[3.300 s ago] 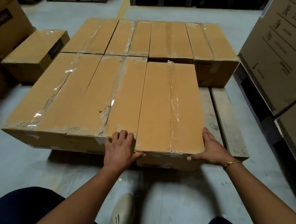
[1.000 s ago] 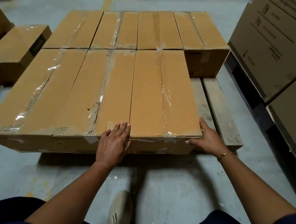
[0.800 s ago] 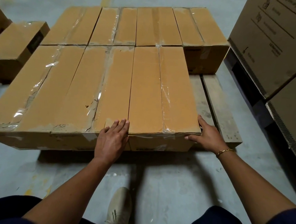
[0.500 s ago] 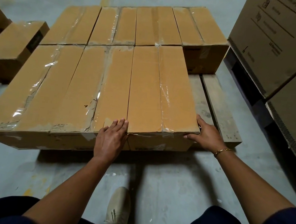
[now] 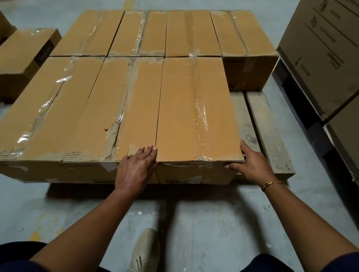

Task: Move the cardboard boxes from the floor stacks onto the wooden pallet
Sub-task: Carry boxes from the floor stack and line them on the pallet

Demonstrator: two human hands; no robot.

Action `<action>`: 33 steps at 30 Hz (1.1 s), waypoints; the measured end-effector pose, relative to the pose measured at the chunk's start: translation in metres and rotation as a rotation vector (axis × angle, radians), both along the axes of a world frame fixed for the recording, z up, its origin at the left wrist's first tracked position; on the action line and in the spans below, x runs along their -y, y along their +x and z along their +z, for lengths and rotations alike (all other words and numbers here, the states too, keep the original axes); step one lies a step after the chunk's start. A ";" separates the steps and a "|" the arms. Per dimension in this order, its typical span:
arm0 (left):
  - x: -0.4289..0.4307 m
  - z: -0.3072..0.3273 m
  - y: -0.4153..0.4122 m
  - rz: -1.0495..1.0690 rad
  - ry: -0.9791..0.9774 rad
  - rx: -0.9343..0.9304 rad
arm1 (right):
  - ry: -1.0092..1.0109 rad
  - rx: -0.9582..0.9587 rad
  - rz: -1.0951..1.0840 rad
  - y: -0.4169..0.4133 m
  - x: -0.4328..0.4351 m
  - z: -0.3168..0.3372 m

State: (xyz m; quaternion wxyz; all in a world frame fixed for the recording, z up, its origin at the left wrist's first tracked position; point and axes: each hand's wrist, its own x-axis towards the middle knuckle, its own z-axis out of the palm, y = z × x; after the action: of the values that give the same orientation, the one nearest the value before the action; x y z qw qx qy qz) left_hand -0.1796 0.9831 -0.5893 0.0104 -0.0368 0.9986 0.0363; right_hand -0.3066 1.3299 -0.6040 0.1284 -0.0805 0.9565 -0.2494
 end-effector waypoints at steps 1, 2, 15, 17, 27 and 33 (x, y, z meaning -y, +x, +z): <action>0.000 0.001 -0.001 0.000 -0.003 0.008 | -0.006 0.004 -0.002 0.000 0.000 0.000; 0.001 0.002 -0.001 -0.002 -0.006 0.014 | -0.009 0.008 -0.004 0.000 -0.001 -0.001; 0.023 0.060 -0.042 -0.159 -0.111 0.014 | 0.031 -0.022 0.030 -0.004 0.010 0.037; 0.030 0.070 -0.061 -0.155 -0.113 -0.005 | 0.078 -0.076 0.068 -0.013 0.019 0.042; 0.050 0.145 -0.105 -0.118 -0.045 -0.041 | 0.225 -0.195 0.226 -0.041 0.098 0.139; 0.070 0.236 -0.077 -0.051 0.033 -0.028 | 0.223 -0.172 0.285 -0.030 0.136 0.239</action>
State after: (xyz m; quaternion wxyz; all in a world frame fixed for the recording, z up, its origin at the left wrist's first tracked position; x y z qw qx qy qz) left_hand -0.2570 0.9130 -0.3533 -0.0022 -0.0105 0.9985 0.0532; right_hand -0.3362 1.1937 -0.3650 0.0884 -0.2215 0.9645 -0.1133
